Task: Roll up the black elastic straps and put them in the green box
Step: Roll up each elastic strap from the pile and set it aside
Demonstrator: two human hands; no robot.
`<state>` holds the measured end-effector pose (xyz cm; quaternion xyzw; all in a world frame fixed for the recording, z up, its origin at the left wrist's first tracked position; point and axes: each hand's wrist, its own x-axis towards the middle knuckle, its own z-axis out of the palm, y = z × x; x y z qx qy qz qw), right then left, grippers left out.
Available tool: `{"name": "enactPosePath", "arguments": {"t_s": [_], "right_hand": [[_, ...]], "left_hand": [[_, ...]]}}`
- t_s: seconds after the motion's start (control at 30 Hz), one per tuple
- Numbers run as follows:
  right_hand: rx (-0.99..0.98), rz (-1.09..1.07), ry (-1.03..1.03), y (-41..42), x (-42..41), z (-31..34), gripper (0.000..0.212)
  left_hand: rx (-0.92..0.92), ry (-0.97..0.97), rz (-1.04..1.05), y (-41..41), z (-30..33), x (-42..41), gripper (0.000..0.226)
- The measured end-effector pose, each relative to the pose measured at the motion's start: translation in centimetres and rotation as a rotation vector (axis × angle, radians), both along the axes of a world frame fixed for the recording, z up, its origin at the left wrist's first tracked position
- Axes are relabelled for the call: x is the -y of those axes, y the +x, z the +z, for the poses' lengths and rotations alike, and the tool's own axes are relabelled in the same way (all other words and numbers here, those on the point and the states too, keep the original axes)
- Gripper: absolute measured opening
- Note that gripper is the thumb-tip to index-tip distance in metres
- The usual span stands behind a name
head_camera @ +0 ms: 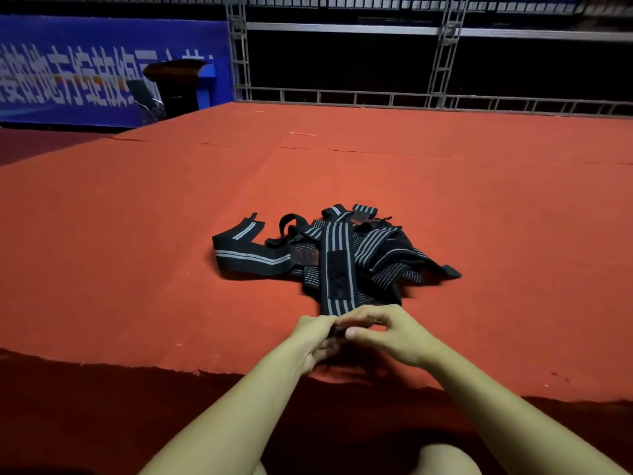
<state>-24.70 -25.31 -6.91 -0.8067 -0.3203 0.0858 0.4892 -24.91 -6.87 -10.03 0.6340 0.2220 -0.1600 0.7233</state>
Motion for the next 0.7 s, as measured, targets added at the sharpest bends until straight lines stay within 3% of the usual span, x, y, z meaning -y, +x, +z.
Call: {"name": "enactPosePath", "arguments": {"t_s": [0.07,0.1,0.2,0.23,0.3,0.37,0.43,0.57,0.7], "right_hand": [[-0.010,-0.128,0.060,0.1,0.0,-0.9,0.011],[-0.025,-0.170,0.075,0.2,-0.1,-1.3,0.012],[-0.133,-0.181,0.106,0.2,-0.9,-2.6,0.013],[-0.168,-0.175,0.109,0.2,-1.3,-2.9,0.011],[-0.203,-0.213,0.152,0.5,-2.0,-3.4,0.013],[-0.267,-0.239,0.242,0.9,-2.1,-3.5,0.027],[-0.263,-0.226,0.256,1.5,-1.9,-3.6,0.033],[-0.151,-0.232,0.208,2.4,-1.5,-4.5,0.018],[-0.107,-0.282,0.222,2.4,-1.5,-5.5,0.010]], "left_hand": [[0.058,0.135,-0.079,-0.4,0.5,0.2,0.020],[0.109,0.300,-0.127,-0.5,0.6,0.1,0.025],[0.297,1.102,-0.166,-0.2,0.3,-1.3,0.036],[0.395,1.207,-0.155,0.0,-0.1,-2.0,0.032],[0.671,1.104,-0.172,0.4,-1.1,-3.3,0.024],[0.926,0.928,-0.227,0.2,-2.3,-4.1,0.030],[1.083,0.893,-0.282,0.0,-2.7,-4.3,0.037],[1.220,1.035,-0.384,-0.5,-3.0,-3.8,0.047],[1.254,1.035,-0.386,-0.4,-3.2,-3.7,0.048]]}}
